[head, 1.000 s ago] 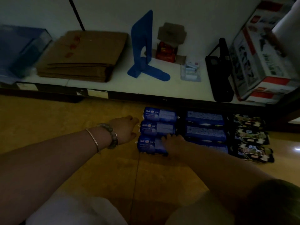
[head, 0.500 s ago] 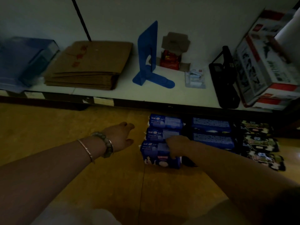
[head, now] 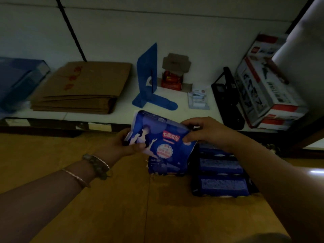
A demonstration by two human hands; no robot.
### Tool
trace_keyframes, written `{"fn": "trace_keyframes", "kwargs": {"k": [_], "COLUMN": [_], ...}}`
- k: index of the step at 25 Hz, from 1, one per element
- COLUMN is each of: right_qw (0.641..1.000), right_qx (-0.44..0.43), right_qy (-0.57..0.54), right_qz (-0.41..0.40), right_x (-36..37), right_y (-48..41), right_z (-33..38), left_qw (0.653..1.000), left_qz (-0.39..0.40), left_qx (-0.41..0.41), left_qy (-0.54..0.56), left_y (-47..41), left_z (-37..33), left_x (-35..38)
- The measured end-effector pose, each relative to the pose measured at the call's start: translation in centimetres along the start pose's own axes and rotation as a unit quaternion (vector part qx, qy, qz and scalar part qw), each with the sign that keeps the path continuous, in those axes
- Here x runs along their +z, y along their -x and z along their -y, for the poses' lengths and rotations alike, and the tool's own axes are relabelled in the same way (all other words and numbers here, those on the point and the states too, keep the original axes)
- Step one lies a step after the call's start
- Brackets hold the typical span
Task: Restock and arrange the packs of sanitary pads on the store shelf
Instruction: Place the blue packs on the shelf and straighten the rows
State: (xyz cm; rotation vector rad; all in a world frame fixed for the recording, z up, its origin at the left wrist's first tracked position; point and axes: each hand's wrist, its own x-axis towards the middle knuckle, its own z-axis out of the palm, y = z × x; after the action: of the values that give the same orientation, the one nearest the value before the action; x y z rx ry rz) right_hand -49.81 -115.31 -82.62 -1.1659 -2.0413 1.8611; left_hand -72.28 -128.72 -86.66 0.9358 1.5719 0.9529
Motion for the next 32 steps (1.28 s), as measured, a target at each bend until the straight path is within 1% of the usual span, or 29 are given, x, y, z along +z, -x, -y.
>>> {"fn": "trace_keyframes", "kwargs": {"k": [2, 4, 6, 7, 10, 11, 13, 18, 21, 24, 27, 32], "right_qw": [0.996, 0.978, 0.961, 0.962, 0.977, 0.977, 0.968, 0.943, 0.931, 0.927, 0.929, 0.940], "right_qx": [-0.020, -0.028, -0.028, -0.028, -0.026, -0.020, 0.000, 0.022, 0.060, 0.082, 0.079, 0.051], "right_qy": [-0.071, -0.172, -0.223, -0.211, -0.113, -0.115, -0.155, -0.215, -0.229, -0.239, -0.244, -0.206], "right_qz": [-0.058, -0.118, -0.161, -0.171, -0.178, -0.180, -0.196, -0.251, -0.278, -0.277, -0.266, -0.268], "right_x": [-0.2, 0.3, 1.2, 1.7, 3.9, 4.6, 5.8, 5.5, 5.4, 4.9, 3.4, 0.5], "right_y": [-0.5, -1.4, -2.3, -2.5, -1.4, -0.9, 0.4, 3.0, 6.0, 10.0, 13.7, 19.5], "right_z": [-0.2, -0.4, -0.6, -0.7, -0.6, -0.4, 0.6, 5.3, 8.6, 13.0, 18.6, 29.8], "left_qw": [0.996, 0.991, 0.984, 0.981, 0.979, 0.976, 0.968, 0.951, 0.950, 0.963, 0.973, 0.974], "left_qz": [-0.016, -0.022, -0.038, -0.046, -0.062, -0.065, -0.081, -0.144, -0.161, -0.159, -0.137, -0.147], "left_qx": [-0.005, -0.015, -0.019, -0.015, 0.005, 0.003, -0.017, -0.058, -0.090, -0.096, -0.090, -0.102], "left_qy": [0.089, 0.130, 0.172, 0.186, 0.196, 0.205, 0.237, 0.267, 0.252, 0.194, 0.163, 0.141], "left_y": [-0.6, -1.3, -2.0, -2.1, -0.9, -0.4, 0.6, 3.2, 6.3, 10.0, 13.3, 18.9], "left_z": [0.1, 0.0, 0.3, 0.5, 0.4, 0.1, -0.5, -3.8, -7.5, -12.6, -19.1, -31.1], "left_x": [0.2, 0.6, 0.6, 0.7, 1.0, 1.2, 1.7, 2.7, 2.7, 1.9, 0.5, -1.4]}}
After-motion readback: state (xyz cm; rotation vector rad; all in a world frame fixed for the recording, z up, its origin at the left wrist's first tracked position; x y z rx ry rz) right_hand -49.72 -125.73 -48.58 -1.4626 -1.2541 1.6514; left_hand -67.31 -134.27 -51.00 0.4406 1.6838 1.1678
